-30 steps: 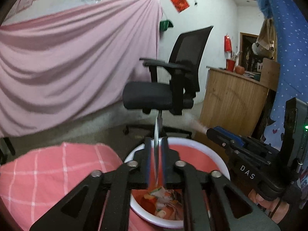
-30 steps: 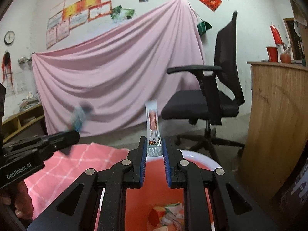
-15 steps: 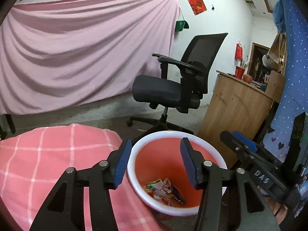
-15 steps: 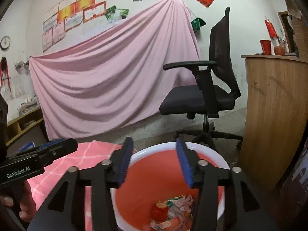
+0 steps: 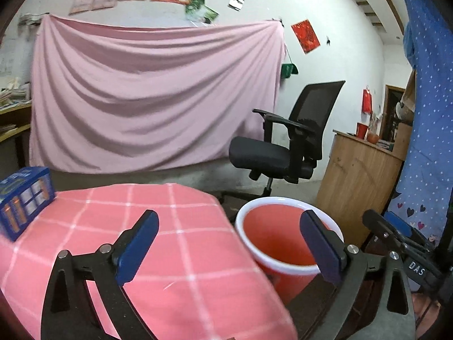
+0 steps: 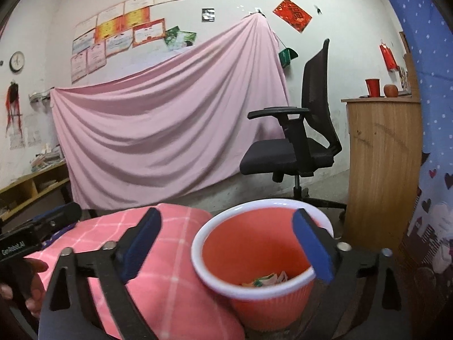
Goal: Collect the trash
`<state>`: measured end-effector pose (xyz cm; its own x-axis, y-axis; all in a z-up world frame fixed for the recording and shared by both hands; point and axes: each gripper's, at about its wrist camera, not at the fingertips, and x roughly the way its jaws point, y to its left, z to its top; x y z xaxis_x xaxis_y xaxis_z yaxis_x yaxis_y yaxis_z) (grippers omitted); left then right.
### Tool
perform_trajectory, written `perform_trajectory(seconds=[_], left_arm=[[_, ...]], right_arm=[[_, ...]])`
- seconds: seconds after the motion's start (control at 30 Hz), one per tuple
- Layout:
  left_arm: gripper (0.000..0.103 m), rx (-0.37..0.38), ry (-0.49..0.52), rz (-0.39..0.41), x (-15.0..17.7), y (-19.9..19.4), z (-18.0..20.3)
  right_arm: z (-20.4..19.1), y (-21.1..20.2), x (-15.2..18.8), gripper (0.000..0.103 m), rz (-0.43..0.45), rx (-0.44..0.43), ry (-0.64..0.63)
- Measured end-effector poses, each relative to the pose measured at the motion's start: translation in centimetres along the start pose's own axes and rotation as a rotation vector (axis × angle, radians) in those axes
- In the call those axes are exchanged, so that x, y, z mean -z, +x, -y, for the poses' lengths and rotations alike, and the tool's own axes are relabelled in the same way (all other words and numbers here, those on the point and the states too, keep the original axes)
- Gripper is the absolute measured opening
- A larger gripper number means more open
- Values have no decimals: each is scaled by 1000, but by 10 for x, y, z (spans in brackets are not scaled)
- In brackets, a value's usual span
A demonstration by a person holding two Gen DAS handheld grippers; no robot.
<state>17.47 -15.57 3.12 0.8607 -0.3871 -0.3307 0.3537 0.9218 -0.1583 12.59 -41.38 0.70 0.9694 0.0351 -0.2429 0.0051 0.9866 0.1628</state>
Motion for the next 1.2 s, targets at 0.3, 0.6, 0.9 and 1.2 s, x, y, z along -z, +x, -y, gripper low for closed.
perform_trajectory(seconds=[0.3, 0.6, 0.9, 1.2], left_arm=[[98, -39, -18, 4, 30, -60, -29], [98, -68, -27, 14, 46, -81, -40], [98, -76, -24, 23, 50, -84, -44], [98, -76, -24, 12, 51, -83, -47]], right_arm=[[-37, -49, 16, 103, 39, 13, -52], [-43, -67, 26, 103, 59, 31, -76], [-42, -67, 30, 103, 57, 38, -81], [-40, -66, 33, 103, 48, 38, -81]])
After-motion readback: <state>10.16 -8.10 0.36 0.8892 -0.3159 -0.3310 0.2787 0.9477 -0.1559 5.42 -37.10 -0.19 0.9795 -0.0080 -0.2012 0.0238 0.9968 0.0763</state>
